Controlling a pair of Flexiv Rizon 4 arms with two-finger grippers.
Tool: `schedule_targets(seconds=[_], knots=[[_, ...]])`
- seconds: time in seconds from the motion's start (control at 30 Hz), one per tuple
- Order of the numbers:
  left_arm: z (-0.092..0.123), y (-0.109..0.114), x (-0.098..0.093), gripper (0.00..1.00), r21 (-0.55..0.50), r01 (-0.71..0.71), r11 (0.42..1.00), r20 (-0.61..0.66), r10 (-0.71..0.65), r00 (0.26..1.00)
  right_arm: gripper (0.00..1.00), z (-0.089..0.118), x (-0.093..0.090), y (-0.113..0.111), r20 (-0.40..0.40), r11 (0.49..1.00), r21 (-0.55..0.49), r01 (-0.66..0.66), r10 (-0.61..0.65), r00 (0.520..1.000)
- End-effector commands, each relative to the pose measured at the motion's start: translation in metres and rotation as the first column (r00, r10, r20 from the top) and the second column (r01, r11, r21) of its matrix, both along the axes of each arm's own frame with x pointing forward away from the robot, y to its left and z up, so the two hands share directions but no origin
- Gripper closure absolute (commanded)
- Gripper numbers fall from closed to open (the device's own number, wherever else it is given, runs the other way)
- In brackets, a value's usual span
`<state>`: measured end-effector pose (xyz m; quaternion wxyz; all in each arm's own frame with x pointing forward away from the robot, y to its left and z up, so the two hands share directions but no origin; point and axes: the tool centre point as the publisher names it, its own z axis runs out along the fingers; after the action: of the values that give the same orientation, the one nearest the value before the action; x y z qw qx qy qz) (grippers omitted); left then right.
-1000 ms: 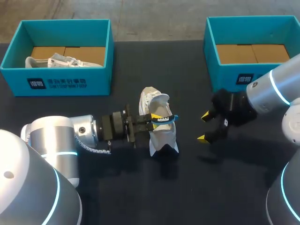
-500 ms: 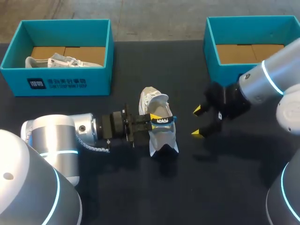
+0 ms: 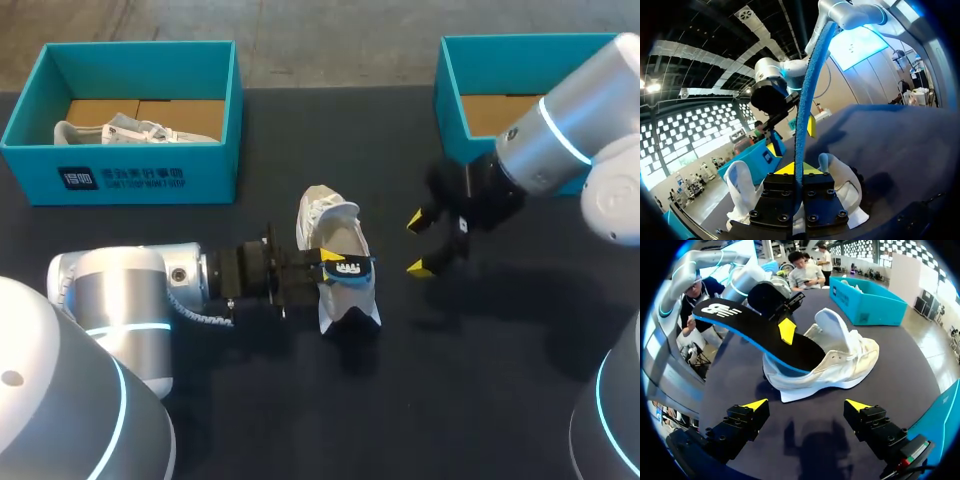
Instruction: Take the shoe out of the shoebox, open the shoe tongue, remove and reinsert the insole, then place the shoe into the shoebox
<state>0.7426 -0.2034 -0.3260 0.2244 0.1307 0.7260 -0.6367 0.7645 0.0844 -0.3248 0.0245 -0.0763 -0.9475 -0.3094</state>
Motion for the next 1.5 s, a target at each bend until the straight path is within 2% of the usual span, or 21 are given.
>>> schedule_targets(seconds=[0.03,0.43,0.47,0.5,0.53,0.57,0.8,1.07,1.1,1.17,1.2,1.5], knots=[[-0.006,-0.005,0.005,1.0,0.012,-0.016,1.0,0.01,0.016,1.0,0.0,-0.001,0.005,0.002,-0.002,1.0,-0.005,-0.003,0.003,1.0],[-0.013,-0.002,0.012,1.0,0.038,-0.067,0.997,0.003,0.067,0.998,0.0,0.001,0.011,0.005,0.002,0.999,-0.016,-0.028,0.028,1.0],[-0.013,-0.001,0.012,0.7,0.034,-0.072,0.997,0.0,0.072,0.997,0.0,0.001,0.011,0.005,0.003,0.999,-0.017,-0.027,0.028,1.0],[-0.012,-0.001,0.011,0.44,0.034,-0.071,0.997,-0.002,0.071,0.997,0.0,0.001,0.011,0.005,0.004,0.999,-0.017,-0.027,0.027,1.0],[-0.011,0.0,0.01,0.54,0.033,-0.068,0.997,-0.004,0.068,0.998,0.0,0.001,0.012,0.005,0.004,1.0,-0.017,-0.026,0.026,1.0],[-0.01,0.0,0.01,0.74,0.031,-0.068,0.997,-0.003,0.068,0.998,0.0,0.0,0.012,0.005,0.004,1.0,-0.016,-0.026,0.026,1.0],[-0.002,0.0,0.005,0.64,0.013,-0.065,0.998,0.011,0.065,0.998,0.0,-0.001,0.012,0.005,0.005,1.0,-0.012,-0.024,0.024,1.0],[0.009,0.001,-0.004,0.66,0.004,-0.049,0.999,0.021,0.049,0.999,0.0,-0.001,0.01,0.005,0.007,1.0,-0.007,-0.02,0.02,1.0],[0.009,0.001,-0.005,0.68,0.011,-0.043,0.999,0.018,0.043,0.999,0.0,-0.001,0.009,0.005,0.009,1.0,-0.006,-0.019,0.019,1.0],[0.009,0.002,-0.007,0.84,0.01,-0.039,0.999,0.019,0.039,0.999,0.0,0.0,0.009,0.004,0.011,1.0,-0.006,-0.018,0.018,1.0],[0.009,0.002,-0.007,1.0,0.011,-0.036,0.999,0.018,0.036,0.999,0.0,0.001,0.009,0.004,0.012,1.0,-0.006,-0.018,0.018,1.0],[-0.002,0.001,0.0,1.0,0.08,-0.006,0.997,0.015,0.005,1.0,0.0,0.004,0.006,0.001,0.022,1.0,-0.009,-0.008,0.008,1.0]])
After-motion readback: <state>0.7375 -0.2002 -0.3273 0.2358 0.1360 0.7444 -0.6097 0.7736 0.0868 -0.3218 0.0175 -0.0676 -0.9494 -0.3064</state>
